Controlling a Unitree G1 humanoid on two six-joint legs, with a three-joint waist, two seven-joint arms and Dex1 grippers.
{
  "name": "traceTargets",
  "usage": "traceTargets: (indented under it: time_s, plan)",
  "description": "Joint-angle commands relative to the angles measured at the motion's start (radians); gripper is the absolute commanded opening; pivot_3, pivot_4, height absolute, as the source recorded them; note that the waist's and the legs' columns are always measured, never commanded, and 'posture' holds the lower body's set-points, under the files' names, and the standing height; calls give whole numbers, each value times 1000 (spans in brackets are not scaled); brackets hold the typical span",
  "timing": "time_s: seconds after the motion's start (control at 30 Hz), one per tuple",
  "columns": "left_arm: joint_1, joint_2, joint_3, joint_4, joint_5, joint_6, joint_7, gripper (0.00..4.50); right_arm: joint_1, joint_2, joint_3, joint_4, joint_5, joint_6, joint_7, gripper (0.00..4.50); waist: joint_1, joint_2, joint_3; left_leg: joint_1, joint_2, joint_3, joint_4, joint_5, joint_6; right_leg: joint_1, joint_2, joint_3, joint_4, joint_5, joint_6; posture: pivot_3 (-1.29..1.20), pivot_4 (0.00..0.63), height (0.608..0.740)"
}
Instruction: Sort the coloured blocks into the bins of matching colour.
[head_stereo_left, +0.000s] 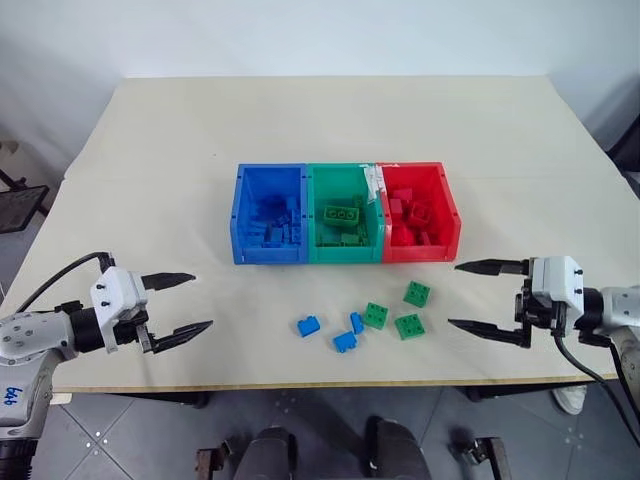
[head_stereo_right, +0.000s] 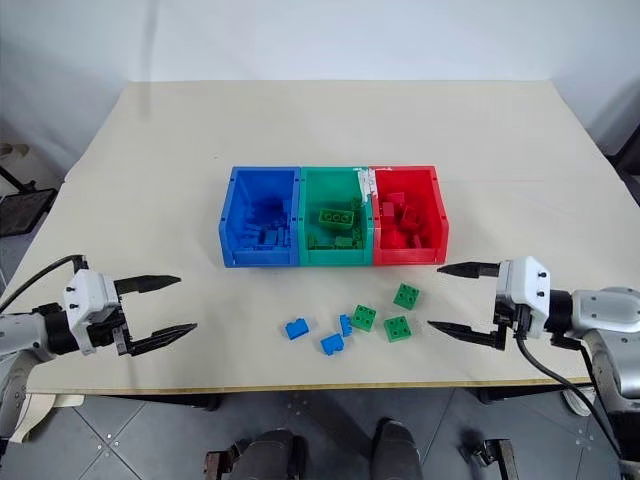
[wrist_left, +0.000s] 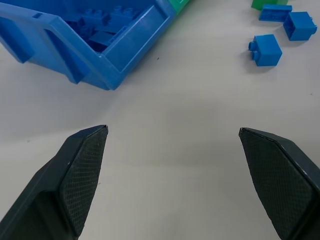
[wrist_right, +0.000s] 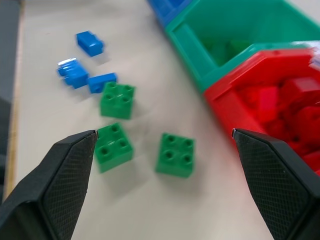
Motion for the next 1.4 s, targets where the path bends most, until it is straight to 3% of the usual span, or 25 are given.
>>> traceTargets:
  time_s: [0.03, 0.33, 0.53, 0.67, 0.87, 1.17, 1.3, 1.4]
  plan:
    - [-13, -3, 7, -21, 23, -19, 31, 4463, 15, 17, -24, -23, 4, 11, -34, 4500, 3, 0, 0, 0, 0, 0, 0, 0, 0, 0, 0, 0, 0, 0, 0, 0, 150, 740]
    - [-102, -99, -194, -232, 9, 96, 98, 4463, 189, -40, -202, 21, -20, 44, -94, 4500, 29, 0, 0, -1, -1, 0, 1, 0, 0, 0, 0, 0, 0, 0, 0, 0, 150, 740]
    - [-149, -131, -340, -295, 53, 98, 80, 4463, 249, -65, -217, -9, -45, 146, -141, 4500, 20, 1, -1, 1, 0, 1, 0, 0, 0, 0, 0, 1, 1, 0, 0, 0, 150, 740]
    - [-154, -125, -340, -279, 50, 90, 74, 4463, 182, -79, -128, -157, 10, 385, -203, 4500, 14, 1, -1, 3, 0, 3, 0, 0, 0, 0, 0, 3, 1, 0, 0, 0, 150, 740]
    - [-100, -86, -274, -261, 45, 62, 57, 4463, 17, -73, 39, -253, -35, 647, -336, 4500, 22, 0, 0, 3, 0, 3, 1, 0, 0, 0, 0, 3, 0, 0, 0, 0, 150, 740]
    - [-63, -90, -232, -273, 1, 49, 37, 4463, -128, 23, 202, -211, -135, 717, -464, 4500, 23, 1, 0, -2, 0, 0, 2, 0, 0, -1, 0, 1, -1, 0, 0, 0, 150, 740]
    - [-63, -92, -243, -277, 2, 47, 35, 4500, -145, 26, 237, -197, -154, 699, -439, 3643, 23, 1, 0, -2, -1, 0, 2, 0, 0, -1, 0, 1, 0, 0, 0, 0, 150, 740]
    - [-68, -101, -245, -279, -5, 46, 38, 4500, -150, 31, 248, -190, -158, 683, -423, 2584, 22, 1, 0, -2, 0, 0, 2, 0, 0, -1, 0, 1, 0, 0, 0, 0, 150, 740]
